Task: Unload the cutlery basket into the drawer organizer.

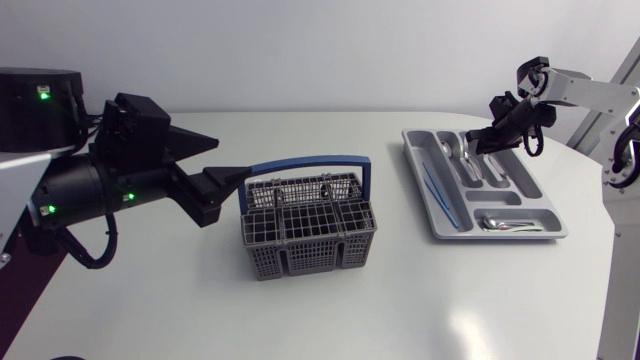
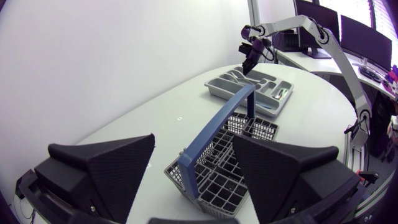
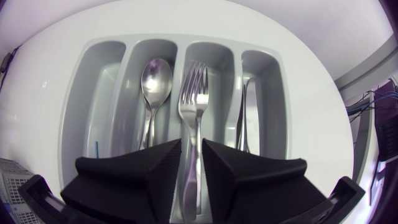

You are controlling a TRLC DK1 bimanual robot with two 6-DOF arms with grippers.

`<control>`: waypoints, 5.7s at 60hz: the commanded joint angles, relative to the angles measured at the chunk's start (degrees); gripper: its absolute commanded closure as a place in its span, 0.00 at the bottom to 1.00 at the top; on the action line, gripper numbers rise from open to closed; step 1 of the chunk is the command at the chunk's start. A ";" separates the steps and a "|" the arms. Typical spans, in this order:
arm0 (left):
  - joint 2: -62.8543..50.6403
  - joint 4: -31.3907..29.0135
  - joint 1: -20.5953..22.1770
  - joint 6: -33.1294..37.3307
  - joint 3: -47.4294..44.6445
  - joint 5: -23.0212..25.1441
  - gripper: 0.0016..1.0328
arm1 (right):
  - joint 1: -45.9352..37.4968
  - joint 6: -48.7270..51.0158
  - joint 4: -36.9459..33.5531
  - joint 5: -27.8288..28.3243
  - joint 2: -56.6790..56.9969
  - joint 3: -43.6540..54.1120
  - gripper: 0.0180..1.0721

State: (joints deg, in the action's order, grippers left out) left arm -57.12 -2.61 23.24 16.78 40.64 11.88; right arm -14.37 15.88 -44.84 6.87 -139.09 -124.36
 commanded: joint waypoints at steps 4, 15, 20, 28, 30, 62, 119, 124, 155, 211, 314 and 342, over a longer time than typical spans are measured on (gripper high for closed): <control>0.96 -0.29 -0.22 1.24 -0.92 -0.19 0.16 | -0.48 -1.03 0.19 -0.72 1.63 2.63 0.39; 1.58 -1.08 0.05 1.24 -0.65 -0.28 0.16 | 0.22 -0.94 2.56 -1.25 6.37 7.11 0.39; 1.84 -1.34 -0.04 1.24 -0.56 -0.45 0.16 | 1.19 -0.76 4.41 -1.60 10.24 11.15 0.39; 2.28 -1.87 -0.04 1.24 -0.74 -0.45 0.16 | 3.12 -0.67 6.78 -1.60 16.48 18.27 0.39; 2.46 -2.05 -0.04 1.24 -0.92 -0.45 0.16 | 3.82 -0.67 7.84 -1.60 18.24 20.47 0.39; 5.62 -0.90 -1.89 1.15 -7.77 -0.45 0.16 | 18.15 -1.03 15.04 -0.37 44.60 48.77 0.39; -19.96 13.42 -2.33 7.48 -7.16 -0.63 0.16 | 34.59 -4.19 18.30 -0.63 52.69 65.73 0.39; -21.80 14.48 -2.33 7.75 -6.37 -0.81 0.16 | 35.20 -4.37 18.47 -0.63 52.95 66.52 0.39; -28.04 15.36 -2.50 8.71 -0.13 -1.68 0.16 | 38.89 -6.39 18.82 -1.16 54.10 68.02 0.39; -9.85 7.27 -2.41 6.43 -3.29 -1.95 0.14 | 38.28 -6.65 19.53 -4.24 62.71 68.81 0.33; 34.97 -7.50 -12.70 0.01 -16.30 -3.79 0.05 | 24.57 -0.85 25.24 -8.81 102.26 90.96 0.05; 40.78 -7.23 -17.85 -2.06 -19.59 -3.92 0.05 | 18.48 2.35 29.18 -7.47 111.27 99.37 0.05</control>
State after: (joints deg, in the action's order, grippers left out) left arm -17.17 -10.22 6.26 16.47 23.38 8.43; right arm 4.97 17.19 -17.08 -1.08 -28.93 -27.24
